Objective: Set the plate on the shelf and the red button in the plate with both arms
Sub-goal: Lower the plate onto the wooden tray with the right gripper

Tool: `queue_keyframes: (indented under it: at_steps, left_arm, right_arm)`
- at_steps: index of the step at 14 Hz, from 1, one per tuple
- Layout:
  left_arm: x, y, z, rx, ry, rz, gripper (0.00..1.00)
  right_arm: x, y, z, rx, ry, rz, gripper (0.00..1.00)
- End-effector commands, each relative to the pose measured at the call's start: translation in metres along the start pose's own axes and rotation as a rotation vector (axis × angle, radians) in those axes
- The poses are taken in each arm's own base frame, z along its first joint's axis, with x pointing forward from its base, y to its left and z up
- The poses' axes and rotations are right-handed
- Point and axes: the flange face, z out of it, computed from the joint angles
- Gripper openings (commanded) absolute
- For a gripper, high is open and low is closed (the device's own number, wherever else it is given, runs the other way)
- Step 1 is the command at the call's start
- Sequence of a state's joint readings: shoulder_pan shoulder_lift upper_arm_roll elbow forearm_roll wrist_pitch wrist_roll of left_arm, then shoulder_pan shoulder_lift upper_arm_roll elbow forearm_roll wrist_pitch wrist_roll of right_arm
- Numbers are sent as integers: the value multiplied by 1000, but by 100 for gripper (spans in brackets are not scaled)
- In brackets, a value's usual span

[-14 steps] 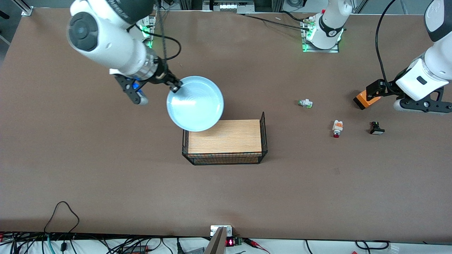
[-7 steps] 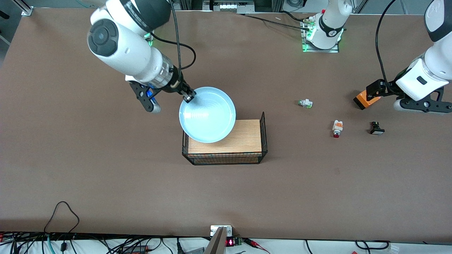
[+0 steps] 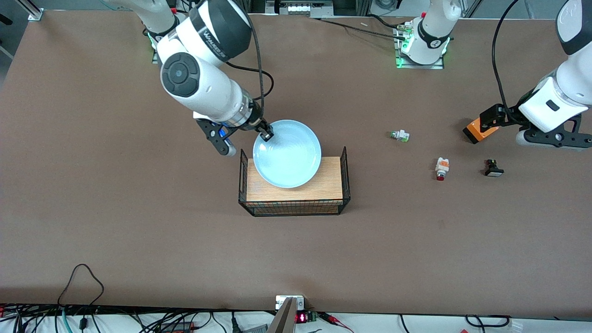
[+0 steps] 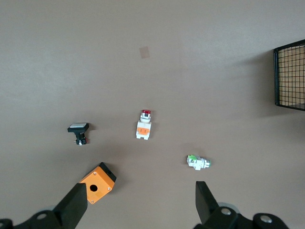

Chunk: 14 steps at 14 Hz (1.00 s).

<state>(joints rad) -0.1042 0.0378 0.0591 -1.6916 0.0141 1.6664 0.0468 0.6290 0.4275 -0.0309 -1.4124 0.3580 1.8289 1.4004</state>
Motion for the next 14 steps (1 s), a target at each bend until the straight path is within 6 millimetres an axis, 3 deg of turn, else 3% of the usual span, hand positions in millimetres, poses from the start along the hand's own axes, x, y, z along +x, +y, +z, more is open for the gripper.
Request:
queue_keyframes:
  at_steps: [1, 8, 13, 14]
  left_arm:
    - [-3, -2, -1, 2, -2, -7, 100]
    - [-2, -1, 0, 2, -5, -6, 100]
    - [0, -2, 4, 2, -12, -6, 100]
    - [0, -3, 4, 2, -12, -7, 100]
  right_arm:
    - [0, -7, 8, 8, 6, 14, 0]
    - [17, -8, 56, 10, 24, 23, 0]
    - [31, -15, 65, 46, 42, 17, 0]
    - [34, -14, 65, 41, 41, -6, 14]
